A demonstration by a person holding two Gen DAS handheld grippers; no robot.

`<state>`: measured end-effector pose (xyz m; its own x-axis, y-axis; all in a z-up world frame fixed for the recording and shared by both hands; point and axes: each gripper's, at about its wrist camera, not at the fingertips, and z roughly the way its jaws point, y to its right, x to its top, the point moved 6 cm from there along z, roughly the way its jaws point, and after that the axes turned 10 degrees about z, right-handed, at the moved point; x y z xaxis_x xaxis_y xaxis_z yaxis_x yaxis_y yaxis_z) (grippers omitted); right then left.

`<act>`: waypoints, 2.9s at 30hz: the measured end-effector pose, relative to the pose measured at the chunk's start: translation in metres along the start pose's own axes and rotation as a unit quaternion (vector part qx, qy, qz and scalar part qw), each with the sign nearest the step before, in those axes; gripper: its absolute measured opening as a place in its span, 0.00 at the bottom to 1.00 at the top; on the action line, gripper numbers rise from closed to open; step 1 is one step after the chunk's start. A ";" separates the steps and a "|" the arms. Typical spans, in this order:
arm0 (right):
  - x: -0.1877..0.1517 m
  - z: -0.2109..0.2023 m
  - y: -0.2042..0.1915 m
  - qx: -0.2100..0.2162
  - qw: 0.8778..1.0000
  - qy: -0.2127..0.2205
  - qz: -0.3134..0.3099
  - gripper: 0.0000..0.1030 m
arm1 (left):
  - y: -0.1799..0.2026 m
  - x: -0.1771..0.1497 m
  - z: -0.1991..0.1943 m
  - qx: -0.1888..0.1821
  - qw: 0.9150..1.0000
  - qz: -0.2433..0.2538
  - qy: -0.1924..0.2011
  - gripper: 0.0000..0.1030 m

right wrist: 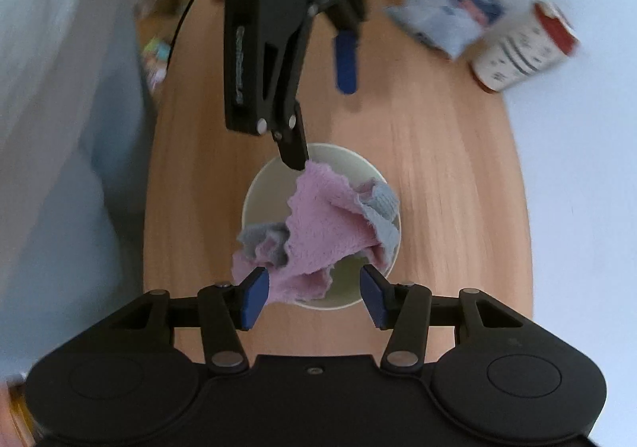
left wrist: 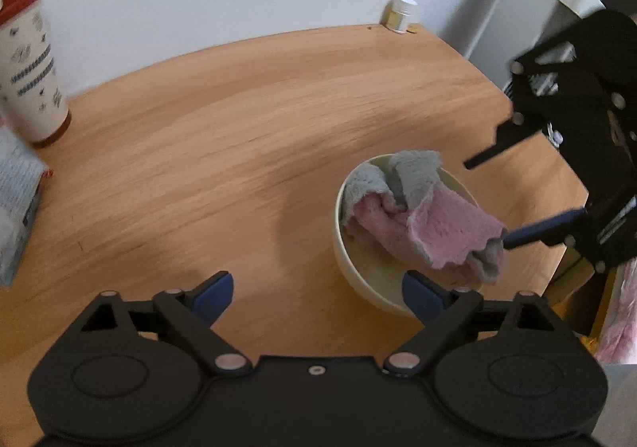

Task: Clean bowl
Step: 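Set the bowl on the table with the left tool and push the cloth inside with the right tool, then wipe the bowl's inside with the cloth in the right tool while the left tool grips the rim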

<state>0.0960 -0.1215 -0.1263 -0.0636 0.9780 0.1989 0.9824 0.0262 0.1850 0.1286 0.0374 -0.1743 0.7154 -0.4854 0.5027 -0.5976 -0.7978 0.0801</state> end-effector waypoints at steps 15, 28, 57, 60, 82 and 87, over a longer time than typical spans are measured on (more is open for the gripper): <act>0.034 0.048 -0.010 0.009 0.995 -0.005 -0.104 0.52 | -0.002 -0.006 0.001 -0.048 0.999 0.004 0.015 0.65; 0.038 0.062 0.018 0.091 0.989 0.063 0.100 0.14 | 0.009 -0.004 -0.006 -0.053 0.996 -0.069 0.014 0.41; 0.034 0.052 0.053 0.195 0.944 0.140 0.226 0.11 | 0.019 -0.002 0.007 -0.011 0.992 -0.121 -0.012 0.19; 0.034 0.061 0.055 0.201 0.943 0.128 0.233 0.11 | 0.015 -0.001 0.011 -0.006 0.992 -0.122 -0.015 0.18; 0.024 0.043 0.060 0.189 0.949 0.075 0.242 0.11 | 0.022 0.005 0.016 -0.004 0.990 -0.141 -0.027 0.19; 0.025 0.044 0.067 0.238 0.926 0.096 0.277 0.11 | 0.020 0.002 0.017 0.003 0.987 -0.160 -0.027 0.14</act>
<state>0.1679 -0.0863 -0.1515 0.4889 0.8144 0.3126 0.8367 -0.3365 -0.4321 0.1247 0.0146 -0.1863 0.8852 -0.2275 0.4058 -0.3369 -0.9150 0.2220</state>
